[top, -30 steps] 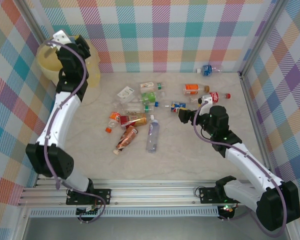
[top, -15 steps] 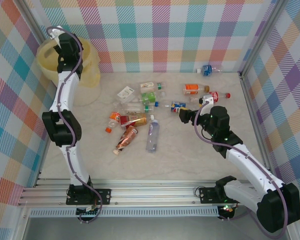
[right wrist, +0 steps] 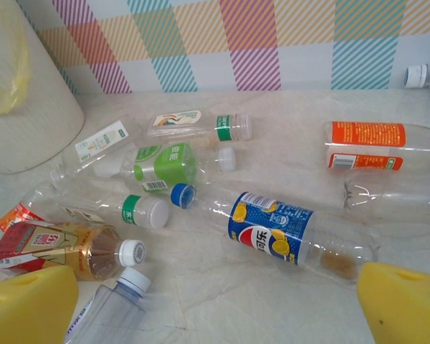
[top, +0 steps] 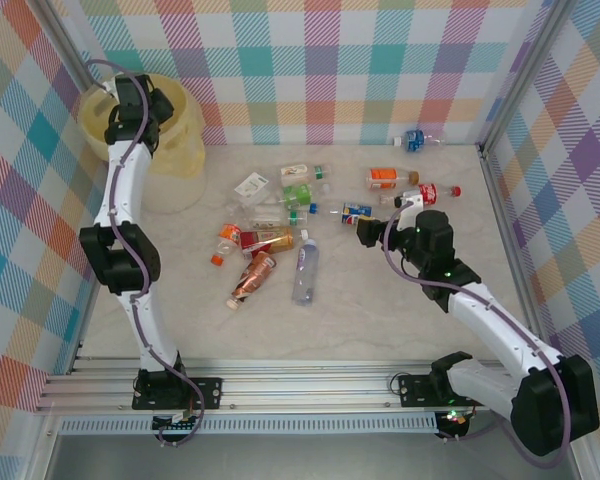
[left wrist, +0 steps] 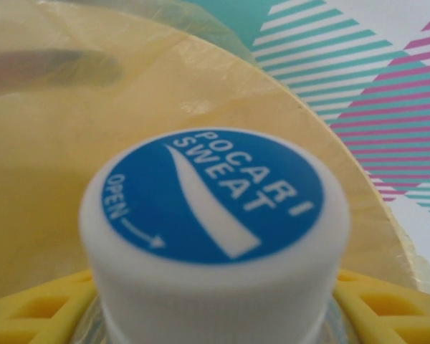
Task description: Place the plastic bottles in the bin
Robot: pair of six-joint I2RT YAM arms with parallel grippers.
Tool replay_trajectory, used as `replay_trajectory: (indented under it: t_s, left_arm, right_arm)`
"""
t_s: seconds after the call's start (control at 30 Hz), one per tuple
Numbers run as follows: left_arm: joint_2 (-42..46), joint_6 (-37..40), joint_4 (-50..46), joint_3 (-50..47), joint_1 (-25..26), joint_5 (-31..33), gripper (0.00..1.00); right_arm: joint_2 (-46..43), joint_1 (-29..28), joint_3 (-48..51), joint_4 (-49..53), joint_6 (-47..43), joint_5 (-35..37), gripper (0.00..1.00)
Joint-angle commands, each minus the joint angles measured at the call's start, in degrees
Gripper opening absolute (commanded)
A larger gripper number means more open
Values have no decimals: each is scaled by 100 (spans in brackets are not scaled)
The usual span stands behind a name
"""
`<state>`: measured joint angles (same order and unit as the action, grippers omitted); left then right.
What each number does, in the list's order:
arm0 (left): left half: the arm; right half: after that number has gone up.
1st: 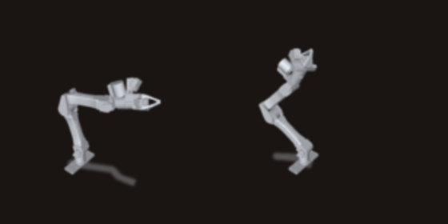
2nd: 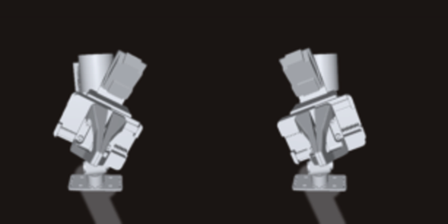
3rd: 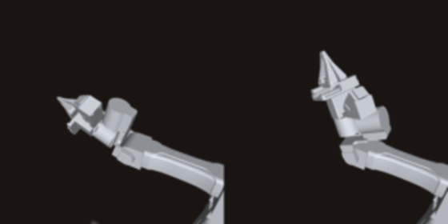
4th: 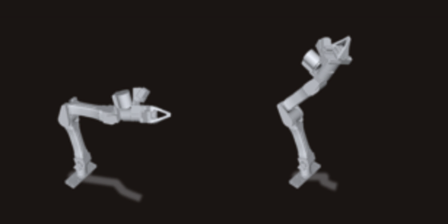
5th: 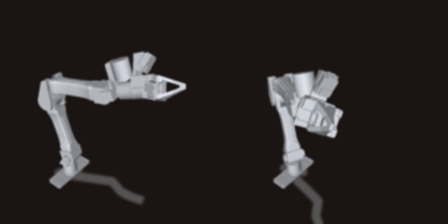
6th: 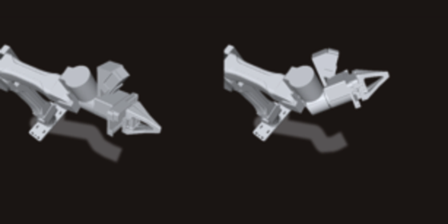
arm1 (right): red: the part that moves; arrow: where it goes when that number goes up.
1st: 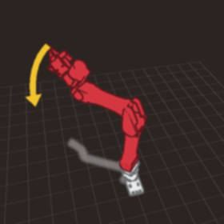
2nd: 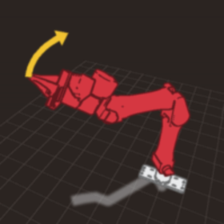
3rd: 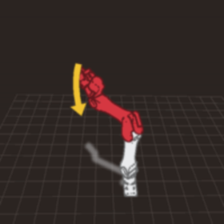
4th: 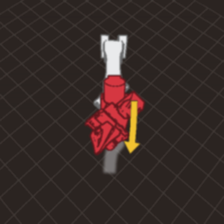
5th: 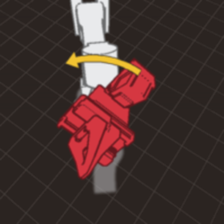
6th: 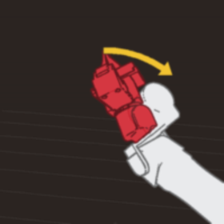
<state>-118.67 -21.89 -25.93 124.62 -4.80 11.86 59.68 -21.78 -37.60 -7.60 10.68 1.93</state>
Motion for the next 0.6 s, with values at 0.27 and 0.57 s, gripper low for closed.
replay_trajectory:
  t_s: [0.27,0.57]
  left_arm:
    - [242,-1003,-603,-75,110,-1060,62]
    - [-367,-1066,-740,627,163,-1788,83]
  right_arm:
    - [136,-10,-239,-84,63,-130,100]
    - [128,-10,-239,-41,109,-158,100]
